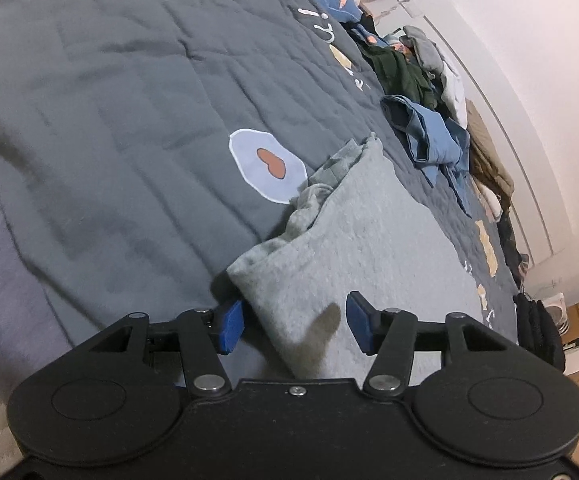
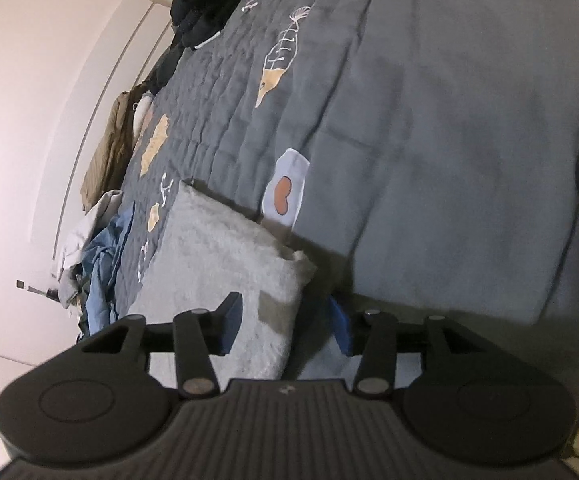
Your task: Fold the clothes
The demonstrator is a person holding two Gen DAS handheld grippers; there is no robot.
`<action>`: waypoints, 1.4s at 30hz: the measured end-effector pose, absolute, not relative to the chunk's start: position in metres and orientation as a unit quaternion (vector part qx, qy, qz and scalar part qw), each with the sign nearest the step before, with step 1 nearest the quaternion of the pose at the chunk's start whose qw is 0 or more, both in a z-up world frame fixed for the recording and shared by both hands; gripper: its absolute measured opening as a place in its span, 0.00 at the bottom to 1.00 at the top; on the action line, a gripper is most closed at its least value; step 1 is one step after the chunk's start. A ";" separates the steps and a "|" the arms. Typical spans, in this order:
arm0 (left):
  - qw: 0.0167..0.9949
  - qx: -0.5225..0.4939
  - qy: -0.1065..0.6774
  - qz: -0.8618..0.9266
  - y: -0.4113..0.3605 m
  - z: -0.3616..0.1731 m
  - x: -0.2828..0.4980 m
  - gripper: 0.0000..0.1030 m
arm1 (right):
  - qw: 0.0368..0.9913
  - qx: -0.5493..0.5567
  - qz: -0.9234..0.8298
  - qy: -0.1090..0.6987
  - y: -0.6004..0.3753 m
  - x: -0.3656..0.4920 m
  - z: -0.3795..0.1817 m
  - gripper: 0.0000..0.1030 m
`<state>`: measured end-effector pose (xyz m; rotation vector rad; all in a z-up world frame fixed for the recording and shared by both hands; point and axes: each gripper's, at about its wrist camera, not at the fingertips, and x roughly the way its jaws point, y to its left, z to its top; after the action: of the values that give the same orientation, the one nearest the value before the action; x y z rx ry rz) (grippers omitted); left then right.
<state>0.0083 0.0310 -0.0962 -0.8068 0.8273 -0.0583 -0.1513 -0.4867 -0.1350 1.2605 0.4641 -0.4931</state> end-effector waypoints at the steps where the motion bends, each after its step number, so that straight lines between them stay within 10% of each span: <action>1: 0.838 -0.380 0.390 -0.028 0.031 -0.097 0.009 0.52 | 0.756 0.578 -0.224 0.210 -0.486 -0.150 -0.135 0.46; 3: 0.839 -0.381 0.387 -0.030 0.030 -0.097 0.011 0.51 | 0.757 0.580 -0.220 0.205 -0.485 -0.149 -0.135 0.45; 6: 0.843 -0.383 0.377 -0.036 0.031 -0.093 0.010 0.22 | 0.760 0.581 -0.214 0.198 -0.484 -0.146 -0.135 0.34; 8: 0.840 -0.391 0.375 -0.033 0.034 -0.093 0.010 0.17 | 0.761 0.583 -0.209 0.193 -0.484 -0.145 -0.135 0.07; 16: 0.851 -0.387 0.351 -0.042 0.041 -0.075 -0.002 0.04 | 0.774 0.581 -0.197 0.159 -0.486 -0.155 -0.118 0.02; 33: 0.830 -0.348 0.435 -0.034 0.072 -0.062 -0.062 0.04 | 0.765 0.577 -0.180 0.222 -0.477 -0.227 -0.102 0.01; 38: 0.846 -0.282 0.452 0.006 0.069 -0.059 -0.063 0.28 | 0.786 0.488 -0.223 0.306 -0.474 -0.217 -0.105 0.08; 42: 0.888 -0.224 0.403 0.018 0.068 -0.033 -0.069 0.29 | 0.830 0.407 -0.260 0.278 -0.469 -0.223 -0.076 0.19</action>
<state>-0.0692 0.0681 -0.0330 -0.4646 0.8368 0.0372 -0.2228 -0.4686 -0.0756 0.8640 0.5899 -0.5505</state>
